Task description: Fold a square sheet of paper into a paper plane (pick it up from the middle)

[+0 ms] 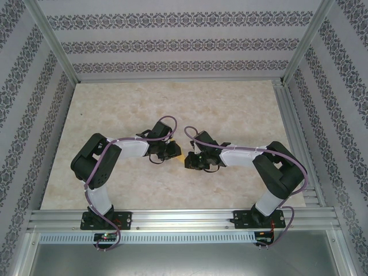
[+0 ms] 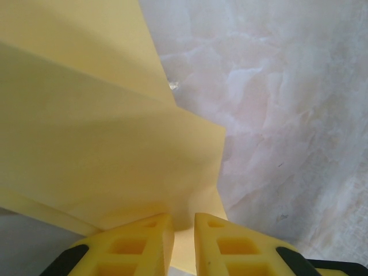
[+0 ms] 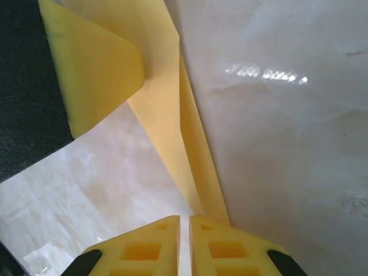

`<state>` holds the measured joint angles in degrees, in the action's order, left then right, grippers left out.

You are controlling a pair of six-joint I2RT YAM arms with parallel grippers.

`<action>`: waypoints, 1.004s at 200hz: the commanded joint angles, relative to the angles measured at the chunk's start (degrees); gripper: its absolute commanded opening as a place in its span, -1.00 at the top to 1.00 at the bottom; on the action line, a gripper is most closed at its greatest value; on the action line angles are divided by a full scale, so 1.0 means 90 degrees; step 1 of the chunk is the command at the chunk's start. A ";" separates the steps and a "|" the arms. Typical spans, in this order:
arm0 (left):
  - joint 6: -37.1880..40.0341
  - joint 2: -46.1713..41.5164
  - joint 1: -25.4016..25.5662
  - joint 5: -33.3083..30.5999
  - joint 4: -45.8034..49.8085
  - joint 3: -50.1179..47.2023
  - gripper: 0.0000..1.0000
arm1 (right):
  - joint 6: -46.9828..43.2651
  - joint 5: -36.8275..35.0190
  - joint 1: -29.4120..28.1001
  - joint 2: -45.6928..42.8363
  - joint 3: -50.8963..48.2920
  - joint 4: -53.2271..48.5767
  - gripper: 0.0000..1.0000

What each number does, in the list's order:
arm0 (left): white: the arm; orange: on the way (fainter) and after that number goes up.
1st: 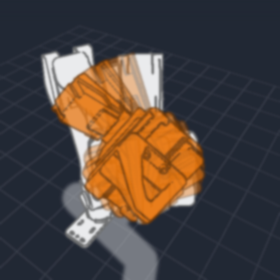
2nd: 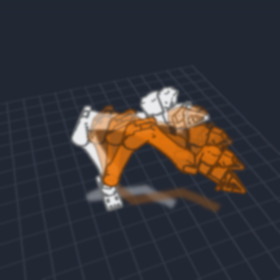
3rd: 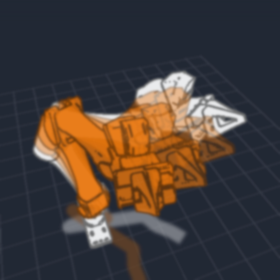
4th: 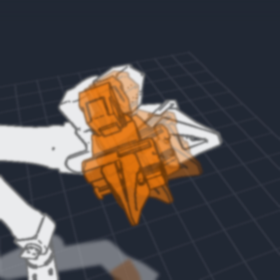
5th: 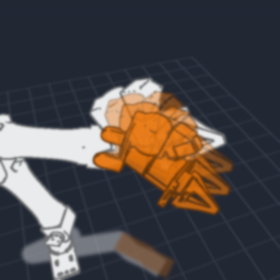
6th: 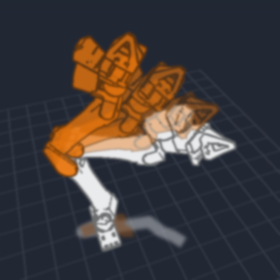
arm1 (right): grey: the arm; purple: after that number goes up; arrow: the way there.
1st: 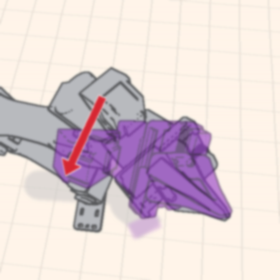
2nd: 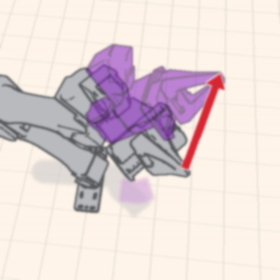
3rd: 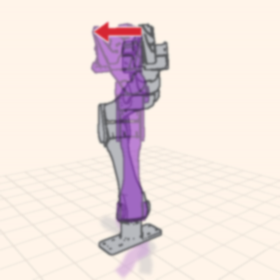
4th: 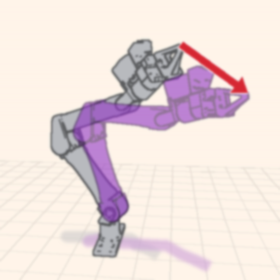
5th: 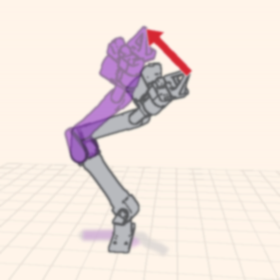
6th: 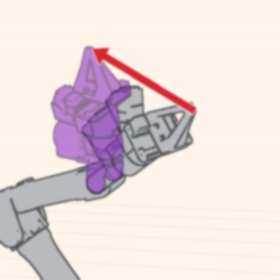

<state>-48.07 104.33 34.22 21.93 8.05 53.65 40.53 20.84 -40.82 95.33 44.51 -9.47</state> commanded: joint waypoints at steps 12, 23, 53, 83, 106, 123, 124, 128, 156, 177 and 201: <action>0.0051 0.0375 0.0005 -0.0582 0.0526 -0.0130 0.59 | -0.0061 -0.0239 0.0067 0.0140 -0.0107 -0.0092 0.74; 0.0058 0.0377 0.0000 -0.0590 0.0527 -0.0131 0.59 | -0.0051 -0.0245 0.0068 0.0169 -0.0168 -0.0092 0.74; 0.0058 0.0379 0.0003 -0.0601 0.0531 -0.0140 0.59 | -0.0014 -0.0231 0.0108 0.0291 -0.0394 -0.0021 0.75; 0.0054 0.0380 0.0001 -0.0596 0.0526 -0.0141 0.59 | 0.0042 -0.0130 0.0139 0.0245 -0.0599 0.0059 0.75; 0.0056 0.0381 -0.0003 -0.0598 0.0526 -0.0131 0.59 | 0.0064 0.0038 0.0181 -0.0213 -0.0432 0.0148 0.74; 0.0058 0.0380 -0.0003 -0.0601 0.0531 -0.0126 0.59 | -0.0063 -0.0002 0.0152 -0.0469 -0.0026 -0.0109 0.73; 0.0058 0.0385 -0.0003 -0.0601 0.0531 -0.0123 0.59 | -0.0071 -0.0006 0.0156 -0.0472 -0.0006 -0.0124 0.73; 0.0058 0.0388 -0.0002 -0.0594 0.0541 -0.0121 0.59 | -0.0105 -0.0011 0.0142 -0.0472 0.0091 -0.0175 0.72; 0.0060 0.0394 0.0000 -0.0586 0.0557 -0.0104 0.59 | -0.0322 -0.0098 -0.0001 -0.0093 0.0544 -0.0421 0.72; 0.0078 0.0399 -0.0001 -0.0583 0.0575 -0.0101 0.59 | -0.0368 -0.0098 -0.0108 0.0179 0.0666 -0.0415 0.72; 0.0081 0.0408 -0.0002 -0.0575 0.0571 -0.0098 0.59 | -0.0373 -0.0124 -0.0123 0.0380 0.0699 -0.0389 0.72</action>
<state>-48.07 104.38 34.22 21.96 8.10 53.67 38.79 21.02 -41.28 96.42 50.15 -11.25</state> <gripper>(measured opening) 0.204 0.138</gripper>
